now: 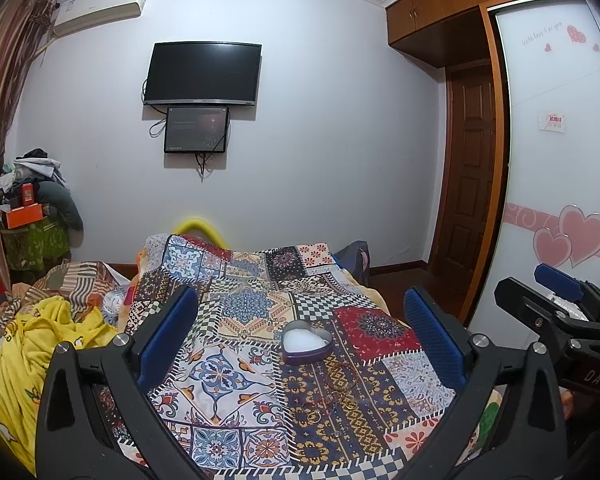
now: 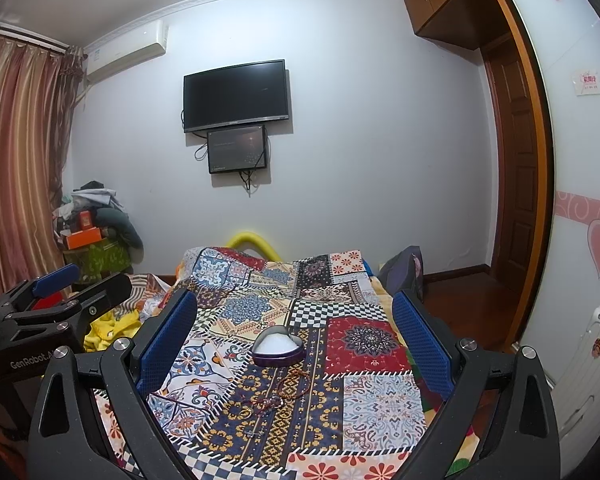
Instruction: Organize jewelry
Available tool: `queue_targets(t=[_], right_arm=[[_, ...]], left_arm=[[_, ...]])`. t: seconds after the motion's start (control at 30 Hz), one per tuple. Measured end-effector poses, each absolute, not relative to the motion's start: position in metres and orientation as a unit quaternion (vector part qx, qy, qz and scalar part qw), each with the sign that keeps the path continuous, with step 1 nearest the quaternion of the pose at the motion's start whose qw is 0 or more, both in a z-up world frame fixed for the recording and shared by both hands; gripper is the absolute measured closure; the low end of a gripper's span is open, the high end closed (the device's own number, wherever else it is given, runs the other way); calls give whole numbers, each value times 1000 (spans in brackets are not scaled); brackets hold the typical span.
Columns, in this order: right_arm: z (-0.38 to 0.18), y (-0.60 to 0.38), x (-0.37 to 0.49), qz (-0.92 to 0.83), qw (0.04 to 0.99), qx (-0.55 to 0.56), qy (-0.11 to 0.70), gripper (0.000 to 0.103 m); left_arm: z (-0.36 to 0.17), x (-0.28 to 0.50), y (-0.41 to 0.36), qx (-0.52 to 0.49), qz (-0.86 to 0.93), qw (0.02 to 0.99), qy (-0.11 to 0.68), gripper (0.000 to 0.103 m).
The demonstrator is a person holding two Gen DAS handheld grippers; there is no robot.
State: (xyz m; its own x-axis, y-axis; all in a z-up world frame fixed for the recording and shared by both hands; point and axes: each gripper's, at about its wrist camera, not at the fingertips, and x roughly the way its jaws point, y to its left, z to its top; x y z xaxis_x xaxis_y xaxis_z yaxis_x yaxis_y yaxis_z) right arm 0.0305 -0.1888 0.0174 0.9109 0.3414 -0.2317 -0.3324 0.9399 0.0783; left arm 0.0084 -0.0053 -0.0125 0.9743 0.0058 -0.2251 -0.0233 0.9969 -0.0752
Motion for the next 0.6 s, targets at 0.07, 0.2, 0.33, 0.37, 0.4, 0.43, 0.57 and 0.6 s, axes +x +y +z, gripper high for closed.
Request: queue_targets(t=[0.07, 0.2, 0.33, 0.37, 0.4, 0.43, 0.57, 0.6], right_arm=[[17, -189, 31, 172, 977, 19, 123, 6], [17, -191, 32, 172, 977, 20, 124, 6], [16, -192, 34, 170, 977, 20, 127, 6], [16, -192, 35, 170, 977, 20, 128, 6], [16, -192, 36, 170, 977, 21, 129, 6], [15, -193, 37, 169, 977, 21, 130, 6], [12, -192, 41, 168, 976, 22, 136, 6], [10, -192, 42, 167, 976, 21, 139, 6]], left_arm=[[-12, 10, -6, -39, 7, 993, 113, 0], [-12, 10, -7, -39, 6, 993, 114, 0], [-13, 12, -6, -39, 6, 992, 116, 0], [-13, 12, -6, -39, 5, 992, 117, 0], [-14, 13, -6, -39, 5, 992, 118, 0], [-14, 14, -5, -40, 5, 992, 119, 0], [-17, 21, -6, -39, 6, 991, 125, 0], [-18, 23, -5, -40, 6, 991, 127, 0]])
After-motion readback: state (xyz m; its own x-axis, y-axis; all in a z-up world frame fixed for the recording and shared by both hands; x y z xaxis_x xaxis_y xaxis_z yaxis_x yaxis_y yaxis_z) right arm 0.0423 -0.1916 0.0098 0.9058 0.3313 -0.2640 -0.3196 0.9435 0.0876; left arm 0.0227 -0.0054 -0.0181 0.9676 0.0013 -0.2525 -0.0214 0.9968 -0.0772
